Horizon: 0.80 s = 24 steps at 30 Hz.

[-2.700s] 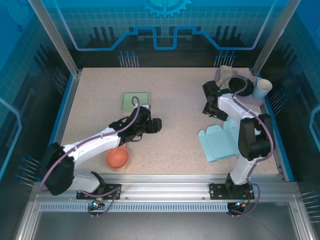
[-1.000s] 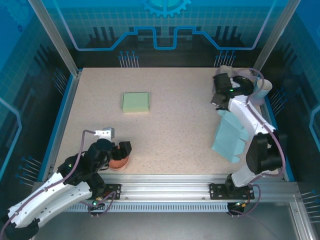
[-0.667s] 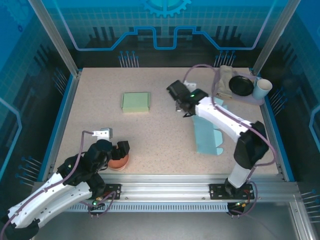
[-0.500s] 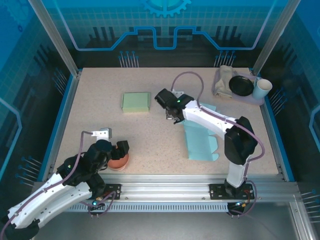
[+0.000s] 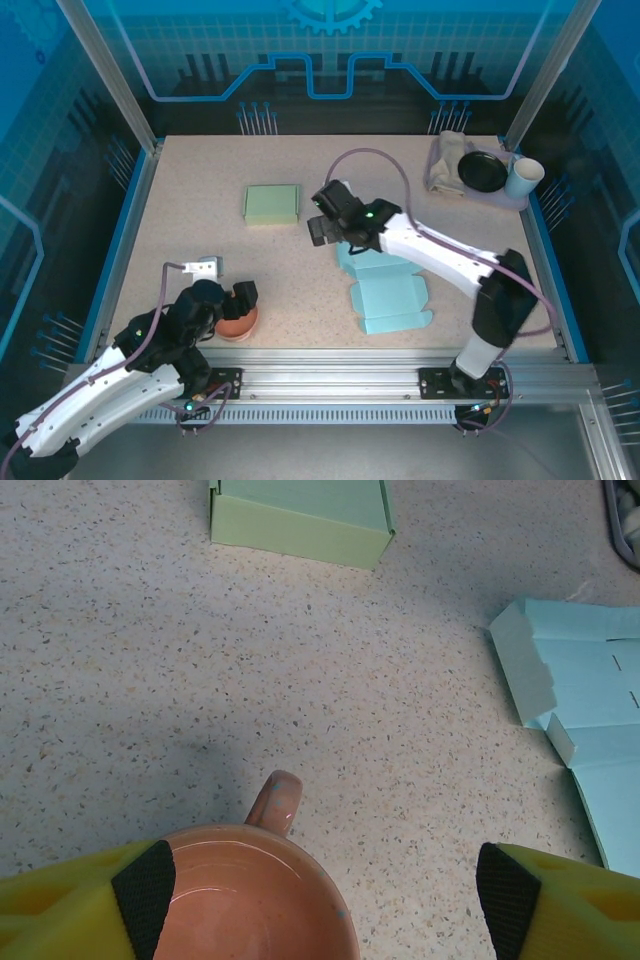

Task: Fold the paper box

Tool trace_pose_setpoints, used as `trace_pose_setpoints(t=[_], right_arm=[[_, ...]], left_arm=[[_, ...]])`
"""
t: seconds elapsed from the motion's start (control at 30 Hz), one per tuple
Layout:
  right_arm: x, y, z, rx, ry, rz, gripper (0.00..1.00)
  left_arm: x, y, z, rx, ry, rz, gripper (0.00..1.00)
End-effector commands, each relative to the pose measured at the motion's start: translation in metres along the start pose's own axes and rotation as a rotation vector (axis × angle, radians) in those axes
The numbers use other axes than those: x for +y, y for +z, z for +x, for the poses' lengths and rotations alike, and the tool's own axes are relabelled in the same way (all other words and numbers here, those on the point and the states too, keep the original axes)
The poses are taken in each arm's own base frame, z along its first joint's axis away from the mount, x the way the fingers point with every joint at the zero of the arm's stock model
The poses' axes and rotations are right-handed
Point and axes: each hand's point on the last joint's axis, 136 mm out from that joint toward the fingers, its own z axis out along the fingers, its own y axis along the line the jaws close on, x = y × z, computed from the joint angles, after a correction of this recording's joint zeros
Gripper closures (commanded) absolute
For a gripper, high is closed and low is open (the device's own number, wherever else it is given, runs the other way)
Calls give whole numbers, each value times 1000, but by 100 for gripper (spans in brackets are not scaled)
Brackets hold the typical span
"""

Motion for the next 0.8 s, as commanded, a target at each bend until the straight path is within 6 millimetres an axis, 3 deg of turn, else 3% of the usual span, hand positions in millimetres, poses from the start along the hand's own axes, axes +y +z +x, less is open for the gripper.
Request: trace_pose_setpoints(t=[0.0, 0.17, 0.3, 0.37, 0.57, 0.63, 0.77], right_arm=[[-9, -51, -50, -195, -214, -51, 0], [-57, -73, -74, -206, -365, 38, 0], [-86, -87, -77, -270, -318, 57, 0], [-92, -92, -70, -302, -255, 29, 0], [-100, -78, -18, -386, -129, -16, 0], [-112, -77, -14, -417, -38, -8, 0], [-118, -80, -12, -414, 20, -63, 0]], left_arm=[[6, 4, 7, 11, 6, -24, 17], [-14, 14, 10, 35, -25, 45, 16], [-55, 38, 11, 91, -76, 144, 15], [-76, 56, 14, 137, -70, 158, 14], [-136, 108, 8, 180, 54, 111, 11], [-145, 128, 8, 194, 77, 69, 11], [-165, 166, 8, 216, 136, 10, 10]])
